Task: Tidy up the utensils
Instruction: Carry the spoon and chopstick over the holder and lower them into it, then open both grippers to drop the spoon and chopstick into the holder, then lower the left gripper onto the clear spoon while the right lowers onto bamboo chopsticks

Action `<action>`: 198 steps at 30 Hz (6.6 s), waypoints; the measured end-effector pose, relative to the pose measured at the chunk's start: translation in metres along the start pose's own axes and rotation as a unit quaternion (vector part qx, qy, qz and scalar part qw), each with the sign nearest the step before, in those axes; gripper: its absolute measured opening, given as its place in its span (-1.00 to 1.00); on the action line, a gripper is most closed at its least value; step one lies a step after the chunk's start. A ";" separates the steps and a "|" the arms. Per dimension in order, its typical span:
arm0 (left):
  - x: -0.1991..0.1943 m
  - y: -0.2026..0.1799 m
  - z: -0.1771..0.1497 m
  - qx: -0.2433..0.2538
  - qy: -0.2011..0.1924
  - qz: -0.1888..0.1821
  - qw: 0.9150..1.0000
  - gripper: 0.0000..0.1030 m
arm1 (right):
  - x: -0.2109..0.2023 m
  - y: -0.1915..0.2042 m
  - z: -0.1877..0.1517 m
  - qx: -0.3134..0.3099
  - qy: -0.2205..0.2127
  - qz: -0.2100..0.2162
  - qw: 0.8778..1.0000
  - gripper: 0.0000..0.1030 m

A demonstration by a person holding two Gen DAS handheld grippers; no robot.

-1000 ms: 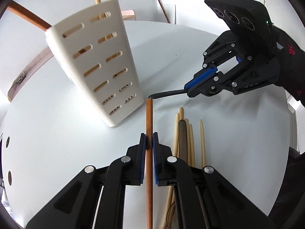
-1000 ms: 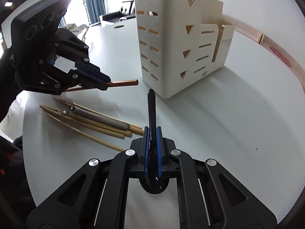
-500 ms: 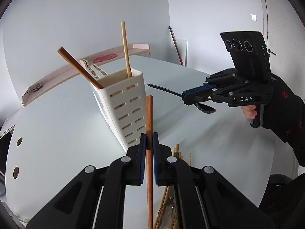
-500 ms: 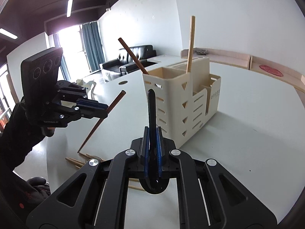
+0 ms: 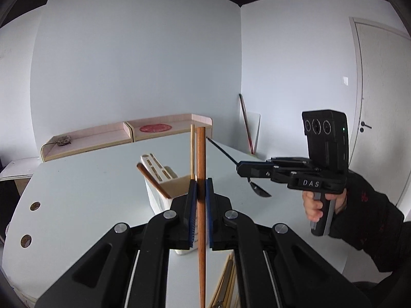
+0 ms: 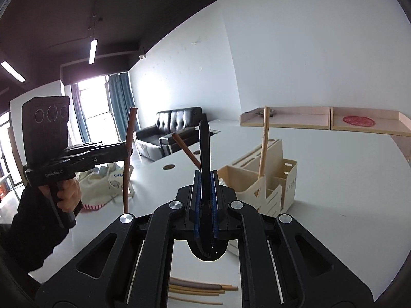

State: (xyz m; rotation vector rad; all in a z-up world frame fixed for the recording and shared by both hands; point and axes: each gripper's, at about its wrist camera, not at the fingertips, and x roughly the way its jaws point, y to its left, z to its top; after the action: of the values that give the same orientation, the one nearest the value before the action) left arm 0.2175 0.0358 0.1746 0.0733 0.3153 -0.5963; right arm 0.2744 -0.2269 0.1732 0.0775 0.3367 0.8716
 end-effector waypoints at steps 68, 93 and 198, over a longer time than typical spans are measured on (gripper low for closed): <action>0.043 0.007 0.061 -0.046 -0.165 0.147 0.974 -0.87 | 0.076 -0.039 -0.034 0.074 -0.167 0.000 0.983 -0.87; 0.057 0.000 0.053 -0.031 -0.105 0.153 0.982 -0.86 | 0.048 -0.041 -0.052 0.069 -0.104 -0.039 0.991 -0.83; 0.114 -0.051 -0.118 0.205 0.362 -0.095 0.905 -0.56 | 0.099 -0.042 -0.136 0.409 0.316 -0.308 0.799 -0.79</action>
State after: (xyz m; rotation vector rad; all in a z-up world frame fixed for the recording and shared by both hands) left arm 0.2464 -0.0490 0.0283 0.6897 0.9235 -0.8101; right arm 0.3205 -0.1880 0.0109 0.4584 1.2862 0.0128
